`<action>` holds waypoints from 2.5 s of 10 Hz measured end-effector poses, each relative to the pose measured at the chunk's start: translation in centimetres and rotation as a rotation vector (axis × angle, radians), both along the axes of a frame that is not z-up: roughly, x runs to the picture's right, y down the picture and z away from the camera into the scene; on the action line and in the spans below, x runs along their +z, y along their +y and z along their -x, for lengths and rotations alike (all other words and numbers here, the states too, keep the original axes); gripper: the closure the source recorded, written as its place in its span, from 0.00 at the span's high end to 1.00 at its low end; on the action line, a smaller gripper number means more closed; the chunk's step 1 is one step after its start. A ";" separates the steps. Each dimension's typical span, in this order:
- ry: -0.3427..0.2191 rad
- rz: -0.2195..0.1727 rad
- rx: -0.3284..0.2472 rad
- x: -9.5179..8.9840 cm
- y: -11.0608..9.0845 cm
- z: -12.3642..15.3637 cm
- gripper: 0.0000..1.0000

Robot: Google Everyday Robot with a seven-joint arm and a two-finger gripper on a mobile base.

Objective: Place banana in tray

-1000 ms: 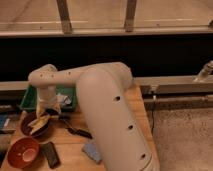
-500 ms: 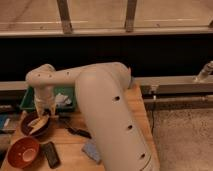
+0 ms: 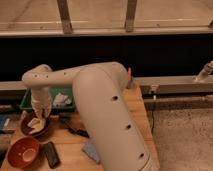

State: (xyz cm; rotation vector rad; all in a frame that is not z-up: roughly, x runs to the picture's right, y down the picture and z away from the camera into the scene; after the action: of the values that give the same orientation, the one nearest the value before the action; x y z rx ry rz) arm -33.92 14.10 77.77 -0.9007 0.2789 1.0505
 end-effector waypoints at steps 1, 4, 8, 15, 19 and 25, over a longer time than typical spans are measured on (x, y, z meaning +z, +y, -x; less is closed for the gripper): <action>-0.005 -0.005 0.012 -0.8 -0.6 0.0 0.00; -0.017 -0.043 0.037 -4.3 -3.5 -0.6 0.00; -0.019 -0.149 0.129 -8.9 -10.8 -3.1 0.00; -0.012 -0.233 0.255 -8.5 -17.1 -7.1 0.00; -0.014 -0.234 0.253 -8.4 -17.0 -7.1 0.00; -0.051 -0.325 0.325 -4.9 -22.3 -9.0 0.00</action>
State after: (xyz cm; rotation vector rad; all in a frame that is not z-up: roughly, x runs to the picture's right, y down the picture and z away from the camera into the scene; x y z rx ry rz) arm -24.88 -8.18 72.89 -0.6888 -0.0850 1.3255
